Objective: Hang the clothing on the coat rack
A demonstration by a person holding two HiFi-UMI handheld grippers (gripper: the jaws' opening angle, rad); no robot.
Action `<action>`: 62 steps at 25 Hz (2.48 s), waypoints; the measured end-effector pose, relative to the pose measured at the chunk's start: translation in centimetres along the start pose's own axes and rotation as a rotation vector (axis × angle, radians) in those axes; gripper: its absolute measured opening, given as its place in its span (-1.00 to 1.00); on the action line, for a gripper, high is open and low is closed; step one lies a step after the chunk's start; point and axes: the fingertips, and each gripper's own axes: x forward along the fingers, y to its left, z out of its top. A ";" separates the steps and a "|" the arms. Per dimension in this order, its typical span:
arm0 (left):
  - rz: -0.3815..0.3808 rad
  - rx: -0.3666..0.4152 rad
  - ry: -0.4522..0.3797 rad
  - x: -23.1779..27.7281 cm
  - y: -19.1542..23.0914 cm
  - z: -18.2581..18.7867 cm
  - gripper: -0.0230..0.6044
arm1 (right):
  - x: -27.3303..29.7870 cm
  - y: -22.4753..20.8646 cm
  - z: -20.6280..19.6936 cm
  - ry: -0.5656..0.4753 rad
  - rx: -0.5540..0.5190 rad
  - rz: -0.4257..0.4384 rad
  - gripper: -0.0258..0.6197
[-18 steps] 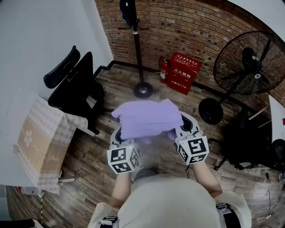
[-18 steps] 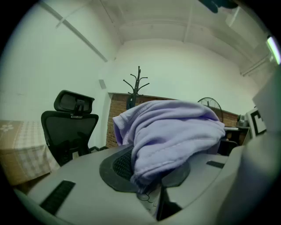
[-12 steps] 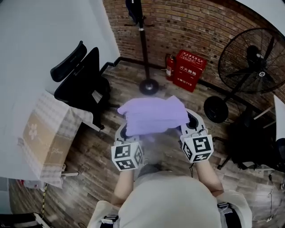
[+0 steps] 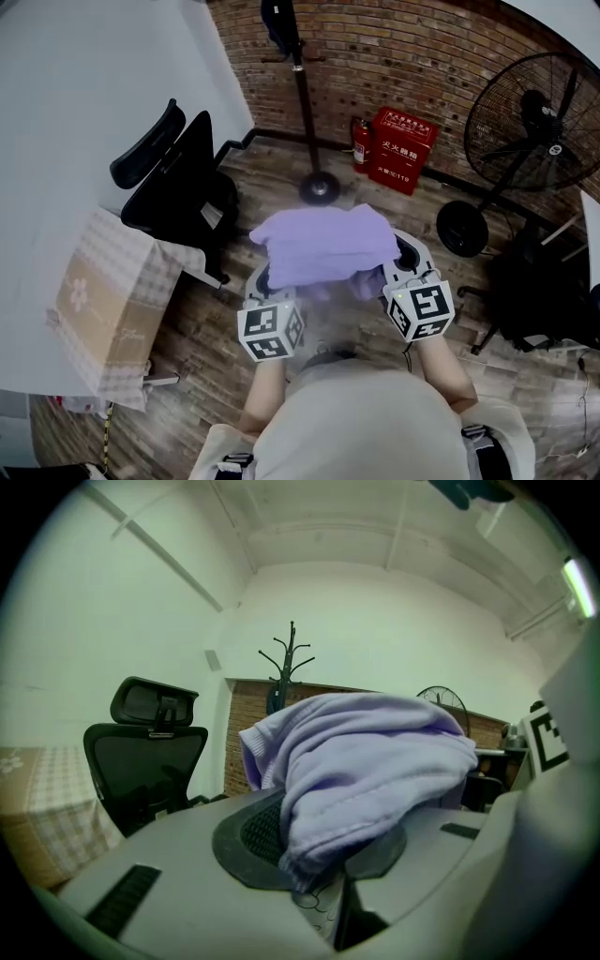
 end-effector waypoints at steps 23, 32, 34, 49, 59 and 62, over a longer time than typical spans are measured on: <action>-0.112 0.012 0.004 5.7 9.0 2.6 -0.67 | 9.1 4.1 0.4 -0.002 0.009 -0.079 -0.88; -0.095 -0.003 0.009 10.8 9.2 2.8 -0.67 | 13.5 0.9 0.0 -0.006 0.001 -0.051 -0.88; -0.081 0.000 0.002 12.7 9.0 3.3 -0.67 | 15.0 -0.6 0.1 -0.010 -0.003 -0.037 -0.88; -0.003 -0.016 -0.036 26.9 5.1 8.7 -0.67 | 25.9 -13.6 3.5 -0.045 -0.043 0.045 -0.88; 0.033 -0.030 -0.035 33.8 2.8 9.5 -0.67 | 30.3 -20.0 3.2 -0.043 -0.034 0.085 -0.88; 0.041 -0.028 -0.030 35.0 2.2 9.5 -0.67 | 31.1 -21.3 2.9 -0.038 -0.030 0.092 -0.88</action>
